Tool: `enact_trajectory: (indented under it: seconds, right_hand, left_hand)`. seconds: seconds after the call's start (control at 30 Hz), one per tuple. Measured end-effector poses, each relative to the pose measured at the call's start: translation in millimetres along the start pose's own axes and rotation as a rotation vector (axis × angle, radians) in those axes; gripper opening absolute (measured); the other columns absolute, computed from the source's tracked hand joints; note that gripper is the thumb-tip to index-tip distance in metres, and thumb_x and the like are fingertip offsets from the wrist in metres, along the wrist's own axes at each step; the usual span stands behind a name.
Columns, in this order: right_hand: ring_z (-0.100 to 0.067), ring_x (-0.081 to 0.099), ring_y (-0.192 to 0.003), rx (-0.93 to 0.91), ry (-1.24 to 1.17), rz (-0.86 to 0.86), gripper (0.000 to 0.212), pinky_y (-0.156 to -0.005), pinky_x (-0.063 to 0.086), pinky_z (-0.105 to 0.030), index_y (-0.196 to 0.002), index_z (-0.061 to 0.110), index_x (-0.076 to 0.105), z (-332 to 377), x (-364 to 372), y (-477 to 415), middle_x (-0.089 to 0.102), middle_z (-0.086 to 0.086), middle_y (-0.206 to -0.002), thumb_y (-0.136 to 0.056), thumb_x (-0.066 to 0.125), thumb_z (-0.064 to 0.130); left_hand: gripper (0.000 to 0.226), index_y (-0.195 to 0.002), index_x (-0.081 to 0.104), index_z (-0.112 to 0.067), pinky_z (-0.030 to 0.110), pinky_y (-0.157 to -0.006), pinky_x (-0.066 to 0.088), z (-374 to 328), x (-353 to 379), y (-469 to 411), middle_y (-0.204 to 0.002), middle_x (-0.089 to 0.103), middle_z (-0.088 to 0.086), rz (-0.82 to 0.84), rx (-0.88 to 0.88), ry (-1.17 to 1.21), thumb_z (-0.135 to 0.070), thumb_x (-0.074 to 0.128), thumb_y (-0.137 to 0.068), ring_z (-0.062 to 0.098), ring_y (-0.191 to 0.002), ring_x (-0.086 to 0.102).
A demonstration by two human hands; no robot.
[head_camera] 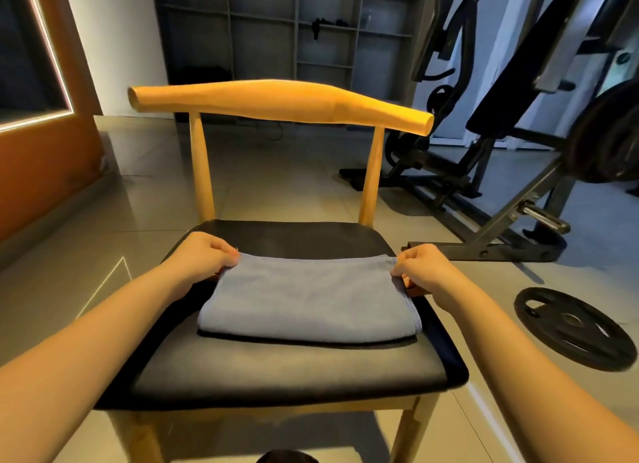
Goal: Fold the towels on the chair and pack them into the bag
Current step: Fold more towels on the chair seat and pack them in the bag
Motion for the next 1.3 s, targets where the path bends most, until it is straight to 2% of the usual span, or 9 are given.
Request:
enact_trajectory:
  seconds: [0.1,0.23,0.37,0.53,0.63,0.8,1.0,1.17,1.3]
  right_hand:
    - [-0.021,0.062,-0.065,-0.002,0.022,-0.033,0.020,-0.054,0.055,-0.026,-0.078,0.003,0.067,-6,2,-14,0.062,-0.014,-0.071,-0.097,0.061,0.007]
    - [-0.020,0.061,-0.057,0.002,0.017,-0.105,0.024,-0.052,0.055,-0.029,-0.081,0.005,0.064,-10,2,-34,0.060,-0.013,-0.066,-0.101,0.060,0.019]
    - [-0.035,0.070,-0.076,-0.002,0.069,-0.168,0.032,-0.079,0.062,-0.046,-0.084,-0.005,0.070,-7,2,-41,0.070,-0.022,-0.075,-0.097,0.063,0.022]
    - [-0.030,0.063,-0.071,0.087,0.026,-0.088,0.018,-0.059,0.056,-0.035,-0.087,-0.005,0.070,-12,0,-32,0.062,-0.018,-0.078,-0.078,0.072,0.011]
    - [-0.025,0.058,-0.066,0.076,0.035,-0.073,0.008,-0.052,0.056,-0.029,-0.090,-0.001,0.068,-14,-1,-35,0.058,-0.017,-0.076,-0.086,0.068,0.005]
    - [-0.027,0.060,-0.070,0.028,0.076,-0.120,0.012,-0.071,0.062,-0.043,-0.090,-0.001,0.070,-17,2,-49,0.060,-0.018,-0.077,-0.094,0.064,0.008]
    - [-0.025,0.062,-0.079,-0.075,0.213,-0.210,0.014,-0.070,0.051,-0.036,-0.087,0.008,0.066,-4,4,-46,0.065,-0.008,-0.081,-0.097,0.062,0.017]
    - [-0.021,0.051,-0.062,-0.033,0.069,-0.120,0.029,-0.051,0.044,-0.029,-0.079,0.010,0.057,-1,2,-28,0.054,-0.008,-0.069,-0.098,0.063,0.032]
    - [-0.022,0.051,-0.063,0.016,0.060,-0.025,0.023,-0.056,0.041,-0.030,-0.094,0.004,0.063,-6,-5,-3,0.057,-0.014,-0.079,-0.097,0.063,0.027]
  left_hand:
    - [0.014,-0.081,0.078,-0.008,0.030,-0.066,0.049,-1,0,-6,-0.089,0.074,0.009,-0.042,0.047,-0.050,-0.003,0.071,-0.091,0.022,-0.078,0.065]
    - [0.013,-0.083,0.073,-0.013,0.030,-0.066,0.046,-6,0,-17,-0.088,0.072,0.005,-0.107,0.096,-0.167,-0.010,0.067,-0.095,0.022,-0.085,0.065]
    - [0.013,-0.086,0.068,-0.010,0.036,-0.072,0.049,-11,4,-22,-0.086,0.069,0.005,-0.145,0.112,-0.248,-0.019,0.070,-0.096,0.023,-0.087,0.065]
    - [0.012,-0.089,0.078,-0.005,0.034,-0.069,0.051,-1,4,-19,-0.091,0.072,0.012,-0.006,-0.069,-0.044,-0.016,0.079,-0.088,0.025,-0.087,0.066]
    - [0.006,-0.094,0.076,-0.002,0.029,-0.059,0.046,2,0,-14,-0.096,0.070,0.013,-0.012,-0.105,-0.001,-0.006,0.074,-0.090,0.023,-0.083,0.064]
    - [0.009,-0.084,0.072,-0.006,0.030,-0.064,0.048,1,3,-18,-0.091,0.070,0.013,-0.070,-0.024,-0.054,-0.007,0.071,-0.093,0.024,-0.083,0.064]
    - [0.013,-0.085,0.066,-0.012,0.034,-0.069,0.046,-9,3,-21,-0.083,0.069,0.007,-0.170,0.098,-0.298,-0.017,0.067,-0.097,0.022,-0.082,0.063]
    - [0.021,-0.097,0.061,-0.012,0.033,-0.061,0.049,-15,-2,-8,-0.082,0.070,0.009,-0.095,0.067,-0.224,-0.025,0.076,-0.091,0.024,-0.073,0.065]
    - [0.030,-0.102,0.061,-0.015,0.035,-0.069,0.053,-13,-3,12,-0.093,0.070,0.011,-0.010,0.000,-0.195,-0.026,0.083,-0.086,0.024,-0.074,0.064]
Point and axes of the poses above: each hand's wrist, its own y-axis away from the middle knuckle, its own x-axis out of the palm, z = x × y, the point moved 10 cm from there along -y, towards the middle knuckle
